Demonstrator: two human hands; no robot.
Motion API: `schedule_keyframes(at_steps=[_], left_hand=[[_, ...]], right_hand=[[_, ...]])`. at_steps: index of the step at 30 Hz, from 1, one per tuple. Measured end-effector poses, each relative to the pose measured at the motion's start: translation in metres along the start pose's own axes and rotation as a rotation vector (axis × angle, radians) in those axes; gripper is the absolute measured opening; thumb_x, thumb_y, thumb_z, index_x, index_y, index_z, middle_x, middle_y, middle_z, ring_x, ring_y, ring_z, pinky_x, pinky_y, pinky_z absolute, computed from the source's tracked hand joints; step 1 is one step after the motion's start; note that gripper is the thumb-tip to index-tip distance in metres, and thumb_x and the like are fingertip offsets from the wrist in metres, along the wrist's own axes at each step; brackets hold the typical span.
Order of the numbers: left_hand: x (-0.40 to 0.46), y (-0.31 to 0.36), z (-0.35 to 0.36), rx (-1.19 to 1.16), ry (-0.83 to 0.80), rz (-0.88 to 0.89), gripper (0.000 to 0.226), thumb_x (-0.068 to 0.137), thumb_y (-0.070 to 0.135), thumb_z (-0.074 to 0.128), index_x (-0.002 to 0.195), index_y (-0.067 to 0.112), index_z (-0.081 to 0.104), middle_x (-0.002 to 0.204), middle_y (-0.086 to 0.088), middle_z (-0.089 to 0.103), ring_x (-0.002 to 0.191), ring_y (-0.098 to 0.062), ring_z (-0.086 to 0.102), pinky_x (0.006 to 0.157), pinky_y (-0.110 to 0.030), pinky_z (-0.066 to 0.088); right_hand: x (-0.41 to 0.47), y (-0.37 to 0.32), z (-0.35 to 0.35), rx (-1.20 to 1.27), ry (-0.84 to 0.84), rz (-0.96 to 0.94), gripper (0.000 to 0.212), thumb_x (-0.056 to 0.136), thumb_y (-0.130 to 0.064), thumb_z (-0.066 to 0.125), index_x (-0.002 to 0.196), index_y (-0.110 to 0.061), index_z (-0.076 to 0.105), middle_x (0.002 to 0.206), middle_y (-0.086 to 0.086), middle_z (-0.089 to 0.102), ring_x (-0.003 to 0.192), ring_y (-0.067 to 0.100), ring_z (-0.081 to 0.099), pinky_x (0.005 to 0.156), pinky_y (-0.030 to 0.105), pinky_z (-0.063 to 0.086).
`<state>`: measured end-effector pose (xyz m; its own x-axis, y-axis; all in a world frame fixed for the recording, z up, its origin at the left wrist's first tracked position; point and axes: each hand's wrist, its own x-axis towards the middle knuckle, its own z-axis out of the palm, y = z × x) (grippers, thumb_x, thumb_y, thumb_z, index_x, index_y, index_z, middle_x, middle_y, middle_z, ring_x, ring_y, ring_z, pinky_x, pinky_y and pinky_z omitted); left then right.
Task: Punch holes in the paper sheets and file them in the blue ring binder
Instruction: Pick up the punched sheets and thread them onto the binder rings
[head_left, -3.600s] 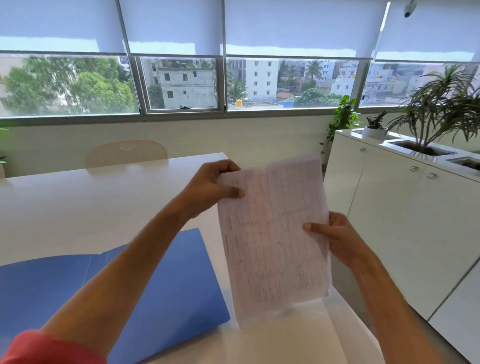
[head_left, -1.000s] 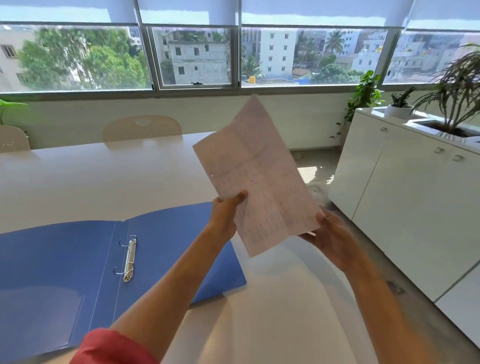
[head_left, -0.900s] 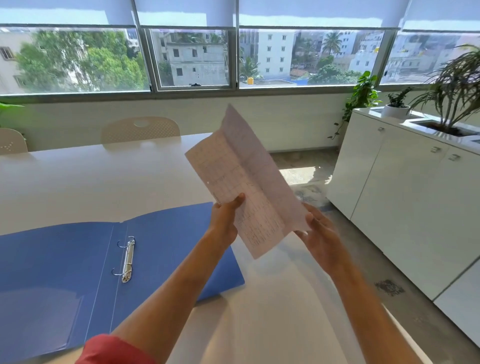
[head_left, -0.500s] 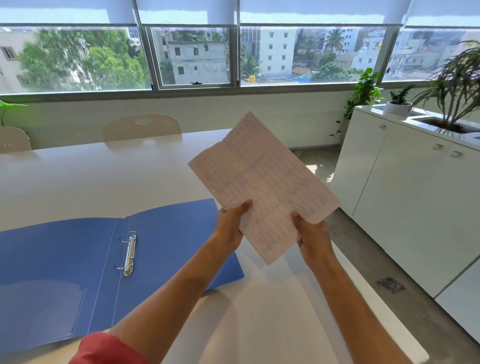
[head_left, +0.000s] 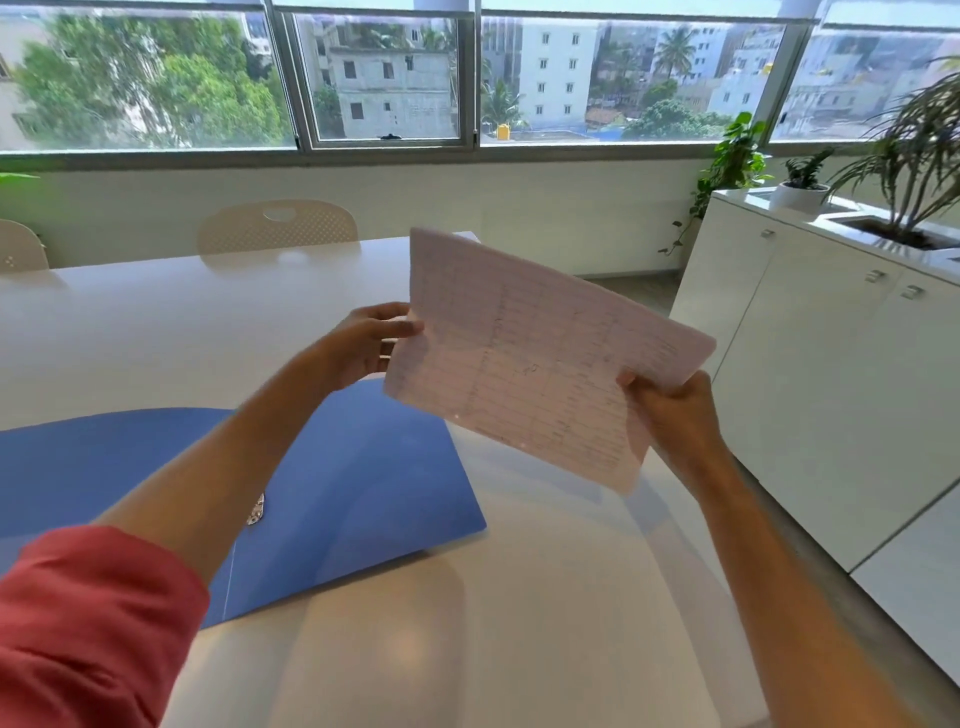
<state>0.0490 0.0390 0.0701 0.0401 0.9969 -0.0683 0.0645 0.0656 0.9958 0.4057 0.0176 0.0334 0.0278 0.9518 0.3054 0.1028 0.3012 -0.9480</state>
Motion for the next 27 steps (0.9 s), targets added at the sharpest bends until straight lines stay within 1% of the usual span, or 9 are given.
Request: schedule_keyframes(at_steps=[2,4,7,9,13,17,22,24,27], left_hand=[[0.002,0.004,0.003,0.048,-0.082,0.001,0.065,0.052,0.036,0.088,0.11,0.015,0.068,0.108,-0.006,0.07,0.099,-0.023,0.068,0.085,-0.041,0.056],[0.002,0.009,0.011,0.07,-0.109,0.046,0.063,0.047,0.037,0.089,0.102,0.013,0.069,0.1,-0.003,0.072,0.095,-0.02,0.069,0.077,-0.036,0.058],[0.003,0.007,0.023,0.052,-0.076,0.135,0.041,0.062,0.027,0.08,0.098,0.011,0.069,0.098,-0.003,0.072,0.093,-0.02,0.069,0.075,-0.034,0.057],[0.003,0.002,0.03,0.048,-0.054,0.206,0.037,0.064,0.027,0.077,0.096,0.011,0.07,0.099,-0.004,0.072,0.094,-0.022,0.068,0.078,-0.037,0.057],[0.005,-0.004,0.046,0.059,0.022,0.277,0.012,0.075,0.015,0.075,0.086,0.017,0.074,0.091,0.004,0.075,0.092,-0.018,0.069,0.082,-0.038,0.055],[0.006,-0.009,0.065,0.03,0.181,0.301,0.013,0.083,0.01,0.071,0.08,0.022,0.074,0.079,0.013,0.074,0.08,-0.012,0.068,0.08,-0.036,0.053],[0.006,-0.018,0.078,-0.026,0.287,0.312,0.01,0.087,0.011,0.066,0.084,0.019,0.072,0.089,0.004,0.071,0.086,-0.022,0.063,0.077,-0.037,0.052],[0.007,-0.022,0.078,-0.016,0.293,0.301,0.007,0.086,0.013,0.067,0.084,0.018,0.072,0.089,0.003,0.07,0.084,-0.022,0.062,0.074,-0.034,0.052],[0.005,-0.025,0.08,0.014,0.268,0.273,0.004,0.084,0.013,0.07,0.087,0.014,0.072,0.087,0.002,0.071,0.08,-0.018,0.065,0.07,-0.03,0.051]], right_hand=[[0.001,0.0,-0.002,0.008,-0.044,0.001,0.025,0.087,-0.009,0.066,0.111,-0.015,0.067,0.104,0.007,0.072,0.09,0.023,0.071,0.076,0.045,0.06],[0.002,-0.001,-0.002,0.01,-0.065,-0.01,0.027,0.087,-0.01,0.066,0.114,-0.017,0.066,0.106,0.006,0.072,0.092,0.023,0.071,0.076,0.045,0.059],[0.004,-0.003,-0.005,0.048,-0.026,-0.019,0.024,0.086,-0.008,0.069,0.109,-0.012,0.068,0.101,0.005,0.074,0.088,0.024,0.072,0.073,0.044,0.06],[0.005,-0.004,-0.009,0.09,0.009,-0.024,0.024,0.083,-0.007,0.071,0.107,-0.007,0.069,0.097,0.004,0.075,0.085,0.023,0.073,0.068,0.037,0.059],[0.006,0.0,-0.018,0.158,0.053,-0.032,0.027,0.079,-0.004,0.075,0.105,-0.001,0.07,0.104,0.014,0.073,0.09,0.03,0.07,0.071,0.04,0.057],[-0.001,0.002,-0.017,0.222,0.061,-0.008,0.026,0.078,-0.001,0.073,0.104,-0.002,0.07,0.099,0.005,0.075,0.087,0.026,0.072,0.069,0.033,0.058],[0.0,0.015,-0.012,0.217,0.083,0.065,0.032,0.073,-0.001,0.078,0.103,-0.007,0.071,0.105,0.009,0.073,0.094,0.033,0.069,0.078,0.047,0.057],[0.0,0.016,-0.008,0.159,0.123,0.078,0.028,0.072,0.001,0.077,0.095,-0.013,0.072,0.098,0.004,0.074,0.09,0.029,0.07,0.075,0.042,0.058],[0.001,0.014,-0.001,0.039,0.234,0.05,0.024,0.075,-0.001,0.076,0.081,-0.024,0.068,0.084,-0.009,0.07,0.079,0.016,0.07,0.061,0.024,0.057]])
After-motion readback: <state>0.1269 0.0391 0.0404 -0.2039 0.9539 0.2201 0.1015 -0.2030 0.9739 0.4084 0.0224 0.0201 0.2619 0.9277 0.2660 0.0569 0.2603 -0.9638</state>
